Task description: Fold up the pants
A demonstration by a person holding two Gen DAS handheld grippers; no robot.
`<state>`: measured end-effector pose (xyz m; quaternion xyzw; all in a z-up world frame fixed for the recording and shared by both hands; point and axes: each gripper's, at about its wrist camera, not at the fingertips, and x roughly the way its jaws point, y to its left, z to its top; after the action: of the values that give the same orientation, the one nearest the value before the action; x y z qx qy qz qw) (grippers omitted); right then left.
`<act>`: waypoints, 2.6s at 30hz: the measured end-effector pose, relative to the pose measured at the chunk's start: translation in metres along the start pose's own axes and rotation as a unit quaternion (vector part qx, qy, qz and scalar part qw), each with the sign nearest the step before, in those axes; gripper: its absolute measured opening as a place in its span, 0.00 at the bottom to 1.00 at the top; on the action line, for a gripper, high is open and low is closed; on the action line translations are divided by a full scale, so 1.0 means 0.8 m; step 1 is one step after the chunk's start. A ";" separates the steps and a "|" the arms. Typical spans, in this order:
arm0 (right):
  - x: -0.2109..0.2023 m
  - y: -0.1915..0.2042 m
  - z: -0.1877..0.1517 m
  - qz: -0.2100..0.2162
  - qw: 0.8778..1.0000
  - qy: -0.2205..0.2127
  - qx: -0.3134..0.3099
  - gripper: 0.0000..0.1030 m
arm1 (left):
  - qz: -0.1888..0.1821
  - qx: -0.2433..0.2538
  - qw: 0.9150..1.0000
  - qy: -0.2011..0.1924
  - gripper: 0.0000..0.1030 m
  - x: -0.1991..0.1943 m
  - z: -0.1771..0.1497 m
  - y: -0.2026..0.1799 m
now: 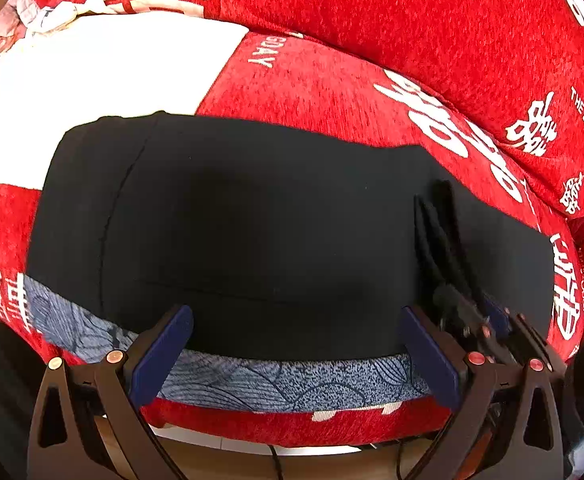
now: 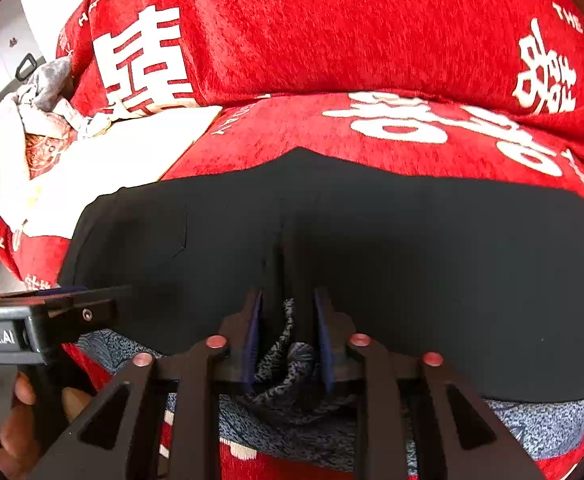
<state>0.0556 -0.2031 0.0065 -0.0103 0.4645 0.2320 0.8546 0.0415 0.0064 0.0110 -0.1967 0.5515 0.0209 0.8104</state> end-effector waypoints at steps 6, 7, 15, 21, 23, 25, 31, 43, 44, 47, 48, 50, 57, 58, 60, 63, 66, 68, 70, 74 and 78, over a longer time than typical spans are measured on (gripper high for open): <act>-0.089 -0.018 0.009 0.059 0.997 -0.051 -0.023 0.79 | -0.011 0.009 1.000 -0.001 1.00 -0.007 0.025 -0.021; -0.110 -0.034 0.017 0.052 0.996 -0.076 -0.018 0.81 | -0.014 0.015 1.000 0.001 1.00 -0.006 0.027 -0.030; -0.099 -0.198 0.069 -0.002 0.989 -0.061 0.132 0.81 | 0.002 0.128 0.991 0.028 1.00 0.039 0.020 -0.170; -0.051 -0.207 0.070 -0.013 0.994 -0.010 0.105 0.82 | 0.054 0.147 0.986 0.052 1.00 0.090 0.006 -0.176; -0.064 -0.201 0.070 -0.018 0.995 -0.005 0.094 0.82 | 0.056 0.146 0.986 0.057 1.00 0.085 0.008 -0.174; -0.093 -0.181 0.063 -0.012 0.997 -0.022 0.071 0.83 | 0.048 0.127 0.990 0.044 1.00 0.071 0.013 -0.167; -0.120 -0.142 -0.023 -0.063 0.998 0.006 0.025 0.82 | 0.058 0.145 0.986 0.049 1.00 0.080 0.010 -0.164; -0.108 -0.108 -0.062 -0.106 0.994 0.035 -0.003 0.83 | 0.052 0.163 0.984 0.049 1.00 0.062 -0.037 -0.130; -0.100 -0.106 -0.063 -0.116 0.992 0.051 -0.007 0.83 | 0.046 0.165 0.984 0.037 1.00 0.059 -0.039 -0.128; -0.117 -0.087 -0.051 -0.102 0.994 0.033 -0.012 0.84 | 0.043 0.156 0.986 0.033 1.00 0.040 -0.039 -0.124; -0.126 -0.082 -0.045 -0.094 0.995 0.016 -0.008 0.84 | 0.038 0.153 0.987 0.020 1.00 0.031 -0.040 -0.119; -0.135 -0.074 -0.036 -0.107 0.994 -0.019 -0.008 0.86 | 0.042 0.149 0.988 0.000 1.00 0.019 -0.043 -0.107; -0.063 -0.049 -0.043 -0.192 0.980 0.030 -0.039 1.00 | 0.064 0.131 0.989 0.004 1.00 0.021 -0.043 -0.052; -0.066 -0.042 -0.040 -0.180 0.982 0.028 -0.041 1.00 | 0.042 0.121 0.992 -0.016 1.00 0.004 -0.043 -0.041; -0.075 -0.023 -0.034 -0.158 0.986 0.009 -0.048 1.00 | 0.050 0.100 0.993 -0.043 1.00 -0.013 -0.040 -0.019; -0.064 0.007 -0.026 -0.179 0.980 -0.009 -0.088 1.00 | 0.092 0.049 0.994 -0.045 1.00 -0.007 -0.030 0.031; -0.019 0.018 -0.027 -0.199 0.974 0.050 -0.099 1.00 | 0.058 -0.012 0.998 0.010 1.00 0.023 -0.022 0.091; -0.029 0.018 -0.017 -0.198 0.976 0.039 -0.081 1.00 | 0.052 -0.028 0.998 -0.005 1.00 0.006 -0.021 0.111; -0.040 0.026 -0.002 -0.187 0.979 0.023 -0.081 1.00 | 0.069 -0.028 0.997 -0.033 1.00 -0.009 -0.021 0.123; -0.027 0.053 0.024 -0.175 0.979 0.009 -0.105 1.00 | 0.070 -0.074 0.995 0.006 1.00 0.014 -0.013 0.179; 0.061 0.085 0.029 -0.126 0.969 0.137 -0.165 1.00 | 0.017 -0.104 0.994 0.016 1.00 0.014 -0.015 0.207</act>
<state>0.0685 -0.1183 -0.0056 -0.2410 0.5275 0.1922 0.7916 -0.0065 0.1524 -0.0520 -0.2709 0.5622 0.0888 0.7763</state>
